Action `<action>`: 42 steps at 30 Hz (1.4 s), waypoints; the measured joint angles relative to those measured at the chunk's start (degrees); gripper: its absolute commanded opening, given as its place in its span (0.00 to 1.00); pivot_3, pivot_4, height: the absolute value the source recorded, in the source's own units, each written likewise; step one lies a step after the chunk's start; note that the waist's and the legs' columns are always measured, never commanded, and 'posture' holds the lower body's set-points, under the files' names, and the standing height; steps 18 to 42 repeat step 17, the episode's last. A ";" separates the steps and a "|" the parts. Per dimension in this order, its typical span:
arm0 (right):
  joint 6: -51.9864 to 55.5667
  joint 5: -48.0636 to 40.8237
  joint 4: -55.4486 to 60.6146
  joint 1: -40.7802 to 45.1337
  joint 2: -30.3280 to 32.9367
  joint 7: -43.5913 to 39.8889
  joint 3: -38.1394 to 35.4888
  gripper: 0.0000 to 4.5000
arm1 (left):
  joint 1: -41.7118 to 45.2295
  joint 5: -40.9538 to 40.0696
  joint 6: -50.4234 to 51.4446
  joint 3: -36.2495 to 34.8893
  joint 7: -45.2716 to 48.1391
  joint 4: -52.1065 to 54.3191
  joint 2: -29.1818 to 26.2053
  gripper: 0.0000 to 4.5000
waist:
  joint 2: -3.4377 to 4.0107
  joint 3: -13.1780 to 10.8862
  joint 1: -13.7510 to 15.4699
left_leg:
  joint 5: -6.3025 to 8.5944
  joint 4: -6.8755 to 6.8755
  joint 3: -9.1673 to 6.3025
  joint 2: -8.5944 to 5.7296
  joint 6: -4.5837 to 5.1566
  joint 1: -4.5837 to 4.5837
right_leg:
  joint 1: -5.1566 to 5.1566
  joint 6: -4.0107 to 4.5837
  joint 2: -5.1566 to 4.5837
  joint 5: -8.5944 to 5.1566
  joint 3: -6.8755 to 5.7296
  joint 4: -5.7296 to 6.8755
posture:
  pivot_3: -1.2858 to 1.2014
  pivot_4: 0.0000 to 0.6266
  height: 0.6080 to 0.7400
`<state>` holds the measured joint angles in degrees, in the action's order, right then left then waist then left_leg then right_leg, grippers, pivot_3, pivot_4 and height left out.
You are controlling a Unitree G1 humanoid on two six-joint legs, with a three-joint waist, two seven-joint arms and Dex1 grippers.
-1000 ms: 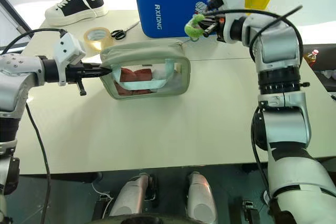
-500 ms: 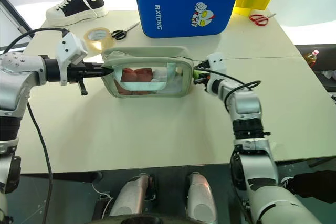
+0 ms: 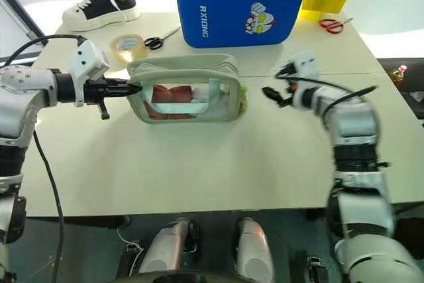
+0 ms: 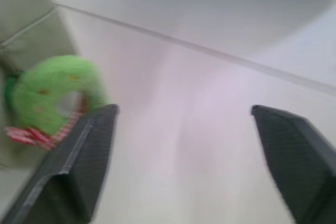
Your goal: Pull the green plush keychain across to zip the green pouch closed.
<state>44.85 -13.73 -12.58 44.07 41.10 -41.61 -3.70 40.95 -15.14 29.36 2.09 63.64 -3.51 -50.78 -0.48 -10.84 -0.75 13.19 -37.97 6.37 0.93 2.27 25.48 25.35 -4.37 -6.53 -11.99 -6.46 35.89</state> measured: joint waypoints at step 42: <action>9.85 -19.49 17.18 11.21 11.76 -27.12 2.61 1.00 | 10.63 -9.10 9.73 -9.39 0.96 -6.94 -3.19 0.99 | -0.03 -0.02 0.15 | 0.13 -0.07 -0.06 -0.02 0.15 0.30 | 0.03 0.00 -0.25 0.05 -0.09 -0.47 | 0.52 0.24 1.00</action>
